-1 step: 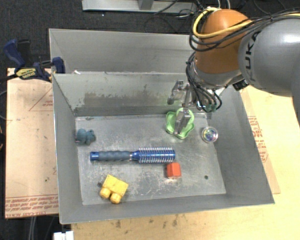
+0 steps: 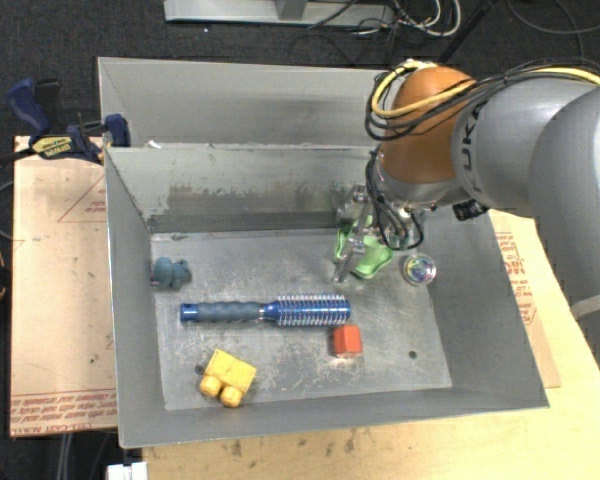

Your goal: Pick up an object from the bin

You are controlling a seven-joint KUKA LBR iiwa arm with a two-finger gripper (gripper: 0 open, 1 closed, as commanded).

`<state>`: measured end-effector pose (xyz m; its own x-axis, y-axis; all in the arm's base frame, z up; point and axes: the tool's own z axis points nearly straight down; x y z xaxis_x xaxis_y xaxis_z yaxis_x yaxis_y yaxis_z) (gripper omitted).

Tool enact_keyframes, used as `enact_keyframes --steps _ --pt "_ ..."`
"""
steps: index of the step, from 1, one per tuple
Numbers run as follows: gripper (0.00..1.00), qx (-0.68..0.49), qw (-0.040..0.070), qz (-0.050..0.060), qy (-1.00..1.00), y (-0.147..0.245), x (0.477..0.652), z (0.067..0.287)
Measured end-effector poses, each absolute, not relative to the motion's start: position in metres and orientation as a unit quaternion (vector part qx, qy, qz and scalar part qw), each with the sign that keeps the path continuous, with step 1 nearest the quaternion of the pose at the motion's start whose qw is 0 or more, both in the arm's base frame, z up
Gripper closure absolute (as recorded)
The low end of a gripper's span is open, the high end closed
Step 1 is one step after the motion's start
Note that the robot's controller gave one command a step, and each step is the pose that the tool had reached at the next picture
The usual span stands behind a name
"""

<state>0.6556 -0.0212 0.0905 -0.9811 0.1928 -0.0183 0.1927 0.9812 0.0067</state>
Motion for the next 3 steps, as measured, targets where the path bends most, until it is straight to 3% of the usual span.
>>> enact_keyframes --steps 1,2,3 --pt "1.0 0.098 0.003 0.001 0.995 -0.023 0.651 0.084" --pt "1.0 0.048 -0.003 0.0 0.999 -0.025 0.514 0.092" --pt "0.0 0.048 0.0 0.0 0.999 -0.025 0.518 0.092"
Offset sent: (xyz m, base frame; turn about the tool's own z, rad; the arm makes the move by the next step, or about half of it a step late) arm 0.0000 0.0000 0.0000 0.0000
